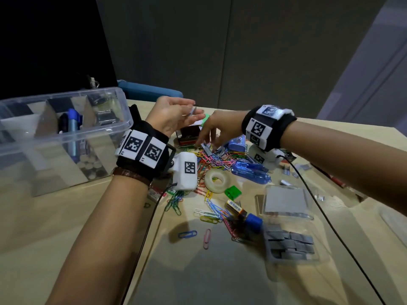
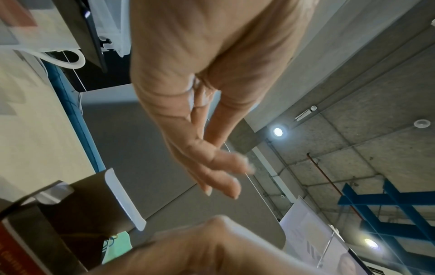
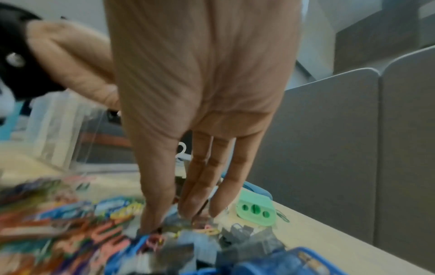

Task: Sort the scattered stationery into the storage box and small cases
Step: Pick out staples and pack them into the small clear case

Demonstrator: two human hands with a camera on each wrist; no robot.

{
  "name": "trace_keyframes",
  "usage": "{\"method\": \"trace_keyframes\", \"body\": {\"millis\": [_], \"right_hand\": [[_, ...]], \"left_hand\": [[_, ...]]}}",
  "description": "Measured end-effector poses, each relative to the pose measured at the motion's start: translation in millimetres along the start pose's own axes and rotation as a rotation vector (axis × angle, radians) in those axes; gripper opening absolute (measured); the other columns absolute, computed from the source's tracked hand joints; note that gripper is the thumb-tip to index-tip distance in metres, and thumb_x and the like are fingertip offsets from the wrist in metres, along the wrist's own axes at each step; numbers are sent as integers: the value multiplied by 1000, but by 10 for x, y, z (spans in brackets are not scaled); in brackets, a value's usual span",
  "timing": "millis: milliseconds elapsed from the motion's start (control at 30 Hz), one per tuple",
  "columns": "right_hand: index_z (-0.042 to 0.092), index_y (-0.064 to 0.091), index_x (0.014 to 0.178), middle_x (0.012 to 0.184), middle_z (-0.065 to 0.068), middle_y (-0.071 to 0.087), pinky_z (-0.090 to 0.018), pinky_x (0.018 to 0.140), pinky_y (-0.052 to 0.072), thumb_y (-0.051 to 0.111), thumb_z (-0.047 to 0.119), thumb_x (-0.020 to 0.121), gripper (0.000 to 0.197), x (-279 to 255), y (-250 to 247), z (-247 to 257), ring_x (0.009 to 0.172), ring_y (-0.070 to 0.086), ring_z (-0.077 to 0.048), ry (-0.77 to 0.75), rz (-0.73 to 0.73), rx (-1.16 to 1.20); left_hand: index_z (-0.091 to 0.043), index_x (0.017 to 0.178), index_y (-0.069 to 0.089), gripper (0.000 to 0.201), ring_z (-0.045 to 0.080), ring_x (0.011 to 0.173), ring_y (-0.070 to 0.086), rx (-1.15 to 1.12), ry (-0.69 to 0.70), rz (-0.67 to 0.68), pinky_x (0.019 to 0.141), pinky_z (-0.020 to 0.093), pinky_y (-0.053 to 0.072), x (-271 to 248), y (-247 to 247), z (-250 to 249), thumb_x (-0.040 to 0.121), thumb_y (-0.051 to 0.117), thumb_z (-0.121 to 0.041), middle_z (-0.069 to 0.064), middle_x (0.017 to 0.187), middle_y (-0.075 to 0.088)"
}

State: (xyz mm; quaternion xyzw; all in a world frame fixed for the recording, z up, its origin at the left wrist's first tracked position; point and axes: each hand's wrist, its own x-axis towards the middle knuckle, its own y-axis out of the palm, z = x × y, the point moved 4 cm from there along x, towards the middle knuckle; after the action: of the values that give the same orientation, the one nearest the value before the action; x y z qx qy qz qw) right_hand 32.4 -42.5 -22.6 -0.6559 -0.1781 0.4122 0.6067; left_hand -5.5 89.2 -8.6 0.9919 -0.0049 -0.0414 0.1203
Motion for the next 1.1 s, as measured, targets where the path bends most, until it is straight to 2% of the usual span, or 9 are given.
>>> {"method": "trace_keyframes", "body": {"millis": [100,300,400,533,667,733,900,1000,1100], "right_hand": [[30,67,122,101,6,69,-27,81,49,79,17,76,49,77,109,9,90,63,-13,53,32,-112],[22,74,106,83,9,69,-25,73,52,87,25,65,43,-17,65,12,77,65,-10,57,-112,-32],[23,76,99,79,8,72,-17,71,51,90,33,61,41,-165,-20,-54,70,66,-5,54,-294,137],[17,75,91,82,-1,75,-26,80,55,86,15,71,23,-436,-125,-248,76,70,-10,173,-496,347],[1,68,103,95,-22,72,-29,74,61,74,-1,81,23,-669,-129,-417,88,72,-25,261,-588,732],[-3,59,112,95,-21,71,-29,73,60,71,0,82,33,-791,-158,-448,86,72,-24,261,-645,936],[7,68,104,94,-5,74,-21,74,56,70,14,82,23,-1001,-239,-412,89,70,-13,173,-602,998],[8,70,106,96,-5,73,-21,76,57,68,16,82,26,-991,-210,-362,89,69,-11,141,-516,983],[4,68,114,99,-7,73,-21,77,57,62,7,89,25,-974,-178,-382,89,70,-11,169,-480,979]], "left_hand": [[8,115,57,24,24,73,73,-24,6,63,67,25,60,15,-17,4,93,49,11,21,93,67],[-12,115,65,27,21,82,74,131,-15,96,62,23,58,22,-26,5,94,54,1,10,97,74],[-5,115,61,28,18,74,74,103,-15,87,60,18,57,20,32,44,92,52,8,17,95,72],[9,113,55,21,27,76,71,-24,-58,84,66,26,60,13,127,116,94,46,13,24,96,65],[11,113,53,22,26,75,70,-47,-26,98,71,28,60,-10,208,165,92,50,13,25,94,65],[14,110,57,20,25,75,70,-15,11,84,74,28,60,-5,211,176,90,54,11,25,92,66],[7,93,65,8,18,70,72,52,39,116,74,25,59,-16,216,213,87,61,7,20,89,68],[9,98,65,14,19,71,73,40,43,129,66,21,59,-40,267,227,84,64,8,20,91,69],[9,101,65,18,19,74,73,24,58,160,68,21,58,-69,319,212,84,63,11,19,92,70]]}}
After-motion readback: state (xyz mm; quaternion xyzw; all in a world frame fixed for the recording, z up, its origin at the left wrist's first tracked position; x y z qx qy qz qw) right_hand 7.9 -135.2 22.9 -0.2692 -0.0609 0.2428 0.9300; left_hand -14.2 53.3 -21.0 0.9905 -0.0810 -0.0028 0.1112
